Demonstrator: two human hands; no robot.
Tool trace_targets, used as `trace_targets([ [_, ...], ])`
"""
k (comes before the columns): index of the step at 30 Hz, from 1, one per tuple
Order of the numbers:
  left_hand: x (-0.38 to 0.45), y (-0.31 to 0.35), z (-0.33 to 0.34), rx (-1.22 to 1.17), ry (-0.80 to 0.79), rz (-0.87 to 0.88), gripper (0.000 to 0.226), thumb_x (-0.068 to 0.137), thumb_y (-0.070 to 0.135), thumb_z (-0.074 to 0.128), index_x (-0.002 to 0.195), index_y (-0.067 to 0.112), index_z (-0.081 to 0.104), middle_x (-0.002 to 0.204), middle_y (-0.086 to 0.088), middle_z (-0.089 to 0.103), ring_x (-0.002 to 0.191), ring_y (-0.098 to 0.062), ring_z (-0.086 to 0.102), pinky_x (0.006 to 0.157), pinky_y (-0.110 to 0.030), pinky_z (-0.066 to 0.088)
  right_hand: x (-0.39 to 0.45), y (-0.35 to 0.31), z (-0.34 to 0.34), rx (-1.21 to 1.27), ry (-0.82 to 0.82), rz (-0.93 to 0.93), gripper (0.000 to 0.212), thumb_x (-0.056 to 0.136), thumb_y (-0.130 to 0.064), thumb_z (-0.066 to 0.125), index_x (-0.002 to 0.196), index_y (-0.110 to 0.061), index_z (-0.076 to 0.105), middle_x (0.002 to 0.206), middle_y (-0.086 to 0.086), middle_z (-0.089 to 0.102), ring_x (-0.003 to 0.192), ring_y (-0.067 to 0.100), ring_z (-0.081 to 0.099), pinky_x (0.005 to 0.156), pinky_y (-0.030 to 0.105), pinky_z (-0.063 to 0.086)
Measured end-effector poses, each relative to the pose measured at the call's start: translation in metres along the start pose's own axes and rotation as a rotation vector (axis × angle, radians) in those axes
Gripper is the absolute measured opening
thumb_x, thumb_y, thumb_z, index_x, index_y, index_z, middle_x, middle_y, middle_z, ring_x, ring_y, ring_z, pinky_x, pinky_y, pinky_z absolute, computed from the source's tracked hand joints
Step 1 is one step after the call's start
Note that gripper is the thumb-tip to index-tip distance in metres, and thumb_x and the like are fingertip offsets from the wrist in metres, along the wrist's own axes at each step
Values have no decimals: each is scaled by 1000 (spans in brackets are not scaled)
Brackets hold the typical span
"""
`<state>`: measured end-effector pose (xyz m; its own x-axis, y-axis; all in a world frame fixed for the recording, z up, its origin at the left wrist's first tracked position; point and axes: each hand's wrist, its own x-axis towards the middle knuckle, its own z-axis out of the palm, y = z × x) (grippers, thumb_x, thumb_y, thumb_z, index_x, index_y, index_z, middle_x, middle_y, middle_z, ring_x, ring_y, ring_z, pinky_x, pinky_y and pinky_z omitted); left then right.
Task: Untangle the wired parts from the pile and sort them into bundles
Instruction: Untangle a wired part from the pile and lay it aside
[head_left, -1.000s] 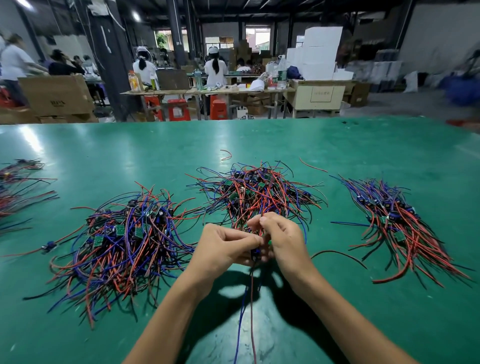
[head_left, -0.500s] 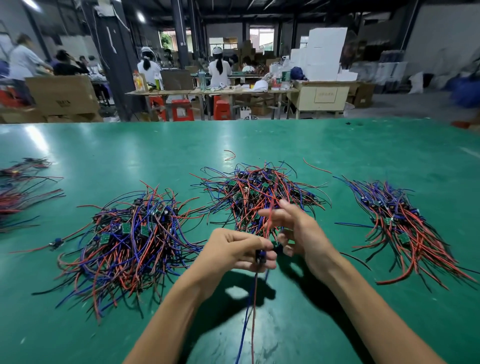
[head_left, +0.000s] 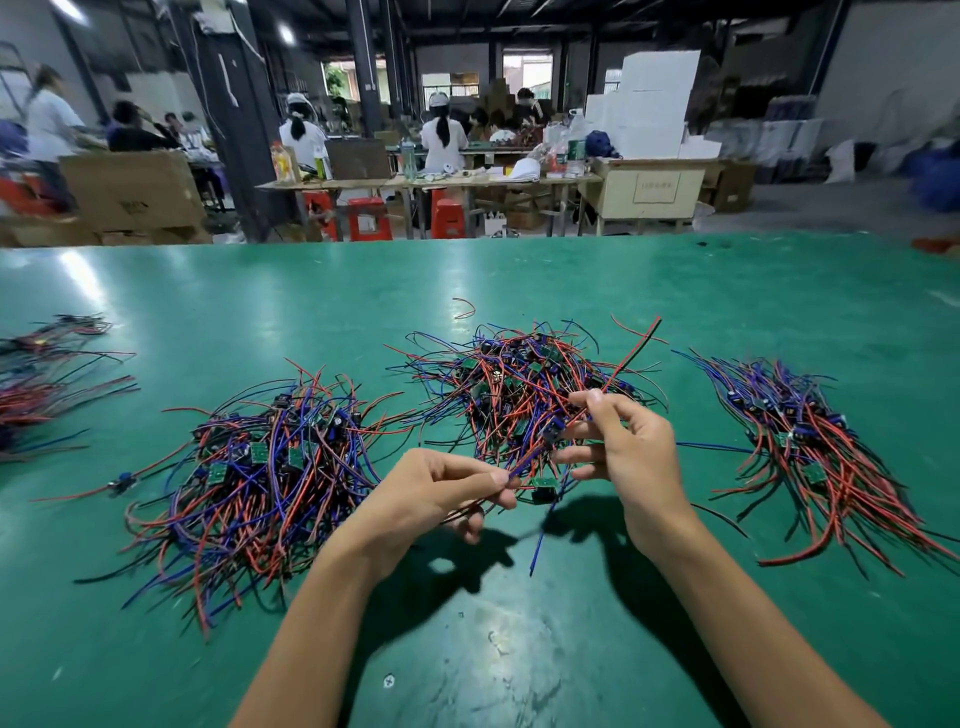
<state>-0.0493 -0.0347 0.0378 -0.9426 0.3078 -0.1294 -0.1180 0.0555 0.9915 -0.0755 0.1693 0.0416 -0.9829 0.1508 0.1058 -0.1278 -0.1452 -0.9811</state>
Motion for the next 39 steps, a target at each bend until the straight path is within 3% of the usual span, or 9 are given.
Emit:
trace_targets([
  [5,4,-4,1,76,87,102,17,94,20,69,98,6,79,88,-9,77,51,-12,49,47,-22,47,0,-2,-1,66,-94,99,20,103,-30,57,101,-18,73,76,-1,74,68,26,76,47,24,54],
  [9,6,-7,-1,97,144,133,17,95,23,68,97,10,79,87,-7,78,52,-13,47,46,-21,44,-1,-5,-3,89,-234,129,19,94,-25,69,109,-13,70,95,13,78,79,27,77,57,24,57],
  [13,7,-8,-2,77,201,165,17,91,31,72,91,17,81,85,-7,77,52,-13,45,47,-20,42,1,-5,-7,179,-213,142,17,95,-14,67,112,-14,69,99,14,77,82,24,77,60,25,58],
  [18,10,-9,-2,126,408,376,6,83,20,81,89,20,83,76,-4,77,56,-8,58,53,-21,50,0,-9,-5,329,-291,219,29,91,-25,65,117,-14,68,116,13,75,93,24,75,73,27,62],
  [24,12,-9,-4,191,507,467,11,82,14,82,89,21,82,76,2,77,59,-7,65,61,-17,52,-1,-7,-2,396,-289,193,25,100,-14,55,121,-6,67,117,15,74,91,21,74,83,27,61],
  [29,13,-9,-4,178,547,495,9,83,13,81,90,18,81,76,2,77,60,-7,65,62,-17,52,-2,-7,-1,401,-286,201,24,99,-16,56,118,-6,68,114,14,75,92,22,75,80,26,61],
  [32,13,-9,-3,162,561,497,7,87,18,77,92,23,79,77,3,77,66,-6,68,62,-20,54,-4,-8,2,332,-209,173,30,88,-25,67,109,-4,71,97,14,78,86,25,77,69,23,60],
  [36,15,-14,-4,363,577,490,9,92,30,71,87,27,78,69,10,74,52,-1,53,56,-28,45,-4,-6,4,225,-97,88,30,78,-32,74,88,-4,67,84,19,77,74,25,77,58,22,59],
  [39,15,-16,-2,458,538,515,7,91,28,73,86,27,78,64,12,72,44,3,48,50,-13,33,-3,-5,2,203,-99,119,32,83,-31,73,93,-3,61,87,23,76,76,29,77,58,25,61],
])
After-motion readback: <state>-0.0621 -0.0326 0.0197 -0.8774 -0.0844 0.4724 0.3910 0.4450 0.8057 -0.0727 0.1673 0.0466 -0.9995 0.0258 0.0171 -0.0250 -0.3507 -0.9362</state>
